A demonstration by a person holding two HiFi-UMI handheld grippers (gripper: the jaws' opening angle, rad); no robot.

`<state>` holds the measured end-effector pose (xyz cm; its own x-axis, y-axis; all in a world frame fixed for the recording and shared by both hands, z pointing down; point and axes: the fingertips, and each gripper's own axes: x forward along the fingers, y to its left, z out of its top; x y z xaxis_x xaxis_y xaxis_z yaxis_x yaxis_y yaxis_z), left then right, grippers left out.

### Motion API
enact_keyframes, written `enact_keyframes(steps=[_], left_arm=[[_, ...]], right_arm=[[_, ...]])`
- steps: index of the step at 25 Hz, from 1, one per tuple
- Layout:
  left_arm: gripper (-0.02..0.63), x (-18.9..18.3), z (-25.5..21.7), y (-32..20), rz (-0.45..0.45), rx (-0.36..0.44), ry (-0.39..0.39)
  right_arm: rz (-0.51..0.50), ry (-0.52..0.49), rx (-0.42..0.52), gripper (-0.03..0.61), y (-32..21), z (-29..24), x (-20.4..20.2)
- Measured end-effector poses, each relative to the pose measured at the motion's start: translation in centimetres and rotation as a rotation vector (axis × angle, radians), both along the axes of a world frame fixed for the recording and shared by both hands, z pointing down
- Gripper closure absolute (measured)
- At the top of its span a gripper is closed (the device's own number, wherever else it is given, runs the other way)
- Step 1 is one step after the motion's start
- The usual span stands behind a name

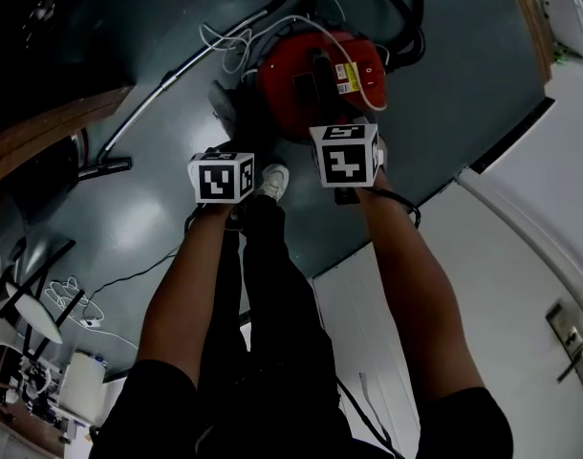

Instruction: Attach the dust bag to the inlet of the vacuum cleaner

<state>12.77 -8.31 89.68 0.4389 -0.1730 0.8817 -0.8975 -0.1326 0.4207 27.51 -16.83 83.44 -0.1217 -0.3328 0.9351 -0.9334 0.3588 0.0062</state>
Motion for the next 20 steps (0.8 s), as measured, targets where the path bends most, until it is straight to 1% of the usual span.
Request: enact_keyframes(steps=[1,2,4,6,7,8,9,10,13,15,17,18,19,20], left_arm=[[0.572,0.1,0.0,0.0,-0.009,-0.01,0.013],[0.572,0.2,0.1,0.0,-0.063,-0.032,0.051],[0.569,0.1,0.2,-0.2,-0.213,-0.085,0.153],[0.565,0.1,0.3,-0.3,-0.336,-0.13,0.235],[0.561,0.1,0.3,-0.4,-0.383,-0.147,0.265],[0.56,0.2,0.3,-0.5,-0.406,-0.153,0.28],[0.559,0.2,0.3,-0.5,-0.396,-0.143,0.274],[0.558,0.3,0.3,-0.6,-0.359,-0.123,0.246],[0.558,0.5,0.1,-0.5,-0.194,-0.054,0.11],[0.547,0.9,-0.1,-0.5,-0.099,-0.027,0.044],[0.532,1.2,-0.3,-0.4,-0.038,-0.02,0.031],[0.528,1.2,-0.5,-0.5,-0.028,-0.014,0.037],[0.503,1.1,-0.8,-0.6,-0.029,-0.001,0.041],[0.455,0.9,-1.4,-0.9,-0.038,0.023,0.037]], right_arm=[[-0.002,0.004,0.002,0.446,0.0,0.0,0.1],[-0.001,0.006,0.002,0.446,0.0,0.0,0.1],[0.007,0.006,0.001,0.446,0.1,0.0,0.0],[0.01,0.004,0.001,0.446,0.1,0.0,0.0],[0.011,0.003,0.002,0.446,0.0,0.0,0.0],[0.011,0.003,0.003,0.446,0.0,0.0,0.0],[0.012,0.003,0.004,0.446,0.0,0.0,0.0],[0.011,0.005,0.004,0.446,0.0,0.0,0.1],[0.013,0.009,0.001,0.446,0.0,0.0,0.0],[0.023,0.002,0.014,0.446,-0.1,0.1,0.0],[0.053,-0.014,0.04,0.445,0.0,0.1,0.1],[0.077,-0.026,0.047,0.445,0.2,0.0,0.2],[0.108,-0.042,0.05,0.445,0.4,-0.1,0.3],[0.145,-0.057,0.058,0.435,0.6,-0.5,0.4]])
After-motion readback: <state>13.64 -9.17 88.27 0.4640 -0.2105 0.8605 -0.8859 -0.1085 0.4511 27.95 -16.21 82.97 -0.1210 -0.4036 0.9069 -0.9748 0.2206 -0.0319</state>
